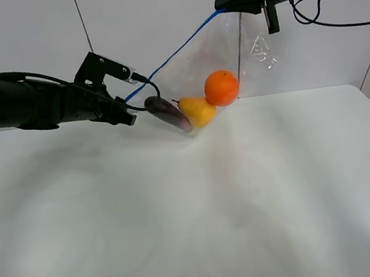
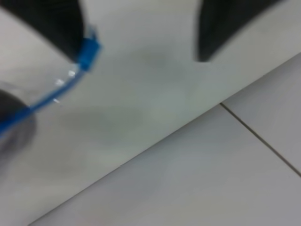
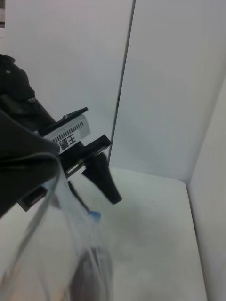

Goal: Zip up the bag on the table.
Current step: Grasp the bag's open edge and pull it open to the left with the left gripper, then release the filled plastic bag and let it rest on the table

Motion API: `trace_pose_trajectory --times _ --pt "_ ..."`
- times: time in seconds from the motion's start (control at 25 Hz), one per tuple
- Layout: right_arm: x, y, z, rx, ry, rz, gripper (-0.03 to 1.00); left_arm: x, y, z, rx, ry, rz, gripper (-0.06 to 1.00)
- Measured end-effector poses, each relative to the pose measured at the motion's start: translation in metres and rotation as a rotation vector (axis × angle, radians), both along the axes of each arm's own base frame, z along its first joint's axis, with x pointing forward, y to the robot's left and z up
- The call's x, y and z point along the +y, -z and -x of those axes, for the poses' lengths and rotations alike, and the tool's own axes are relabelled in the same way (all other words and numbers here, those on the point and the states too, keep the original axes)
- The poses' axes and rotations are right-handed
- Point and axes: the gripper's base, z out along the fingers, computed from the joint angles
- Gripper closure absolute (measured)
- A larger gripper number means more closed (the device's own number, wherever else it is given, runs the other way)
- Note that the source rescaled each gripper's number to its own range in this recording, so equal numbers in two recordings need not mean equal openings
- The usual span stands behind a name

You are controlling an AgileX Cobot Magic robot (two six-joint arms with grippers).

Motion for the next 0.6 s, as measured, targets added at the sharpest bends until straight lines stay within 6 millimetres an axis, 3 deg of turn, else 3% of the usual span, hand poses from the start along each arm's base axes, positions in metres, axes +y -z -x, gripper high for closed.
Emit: trace_pose_trajectory --times 0.04,0.16,0.32,0.6 --pt "0.0 0.0 0.0 0.0 0.0 0.0 0.97 0.0 -0.001 0.0 -0.001 -0.003 0.006 0.13" --pt "0.0 0.0 0.0 0.0 0.0 0.0 0.97 0.004 -0.001 0.0 -0.002 -0.04 -0.001 -0.01" --pt "0.0 0.0 0.0 0.0 0.0 0.0 0.97 0.024 -0.001 -0.004 0.004 -0.117 -0.044 -0.05" --pt "0.001 0.0 0.0 0.0 -0.002 -0.001 0.97 0.063 0.0 -0.011 0.043 -0.185 0.141 -0.06"
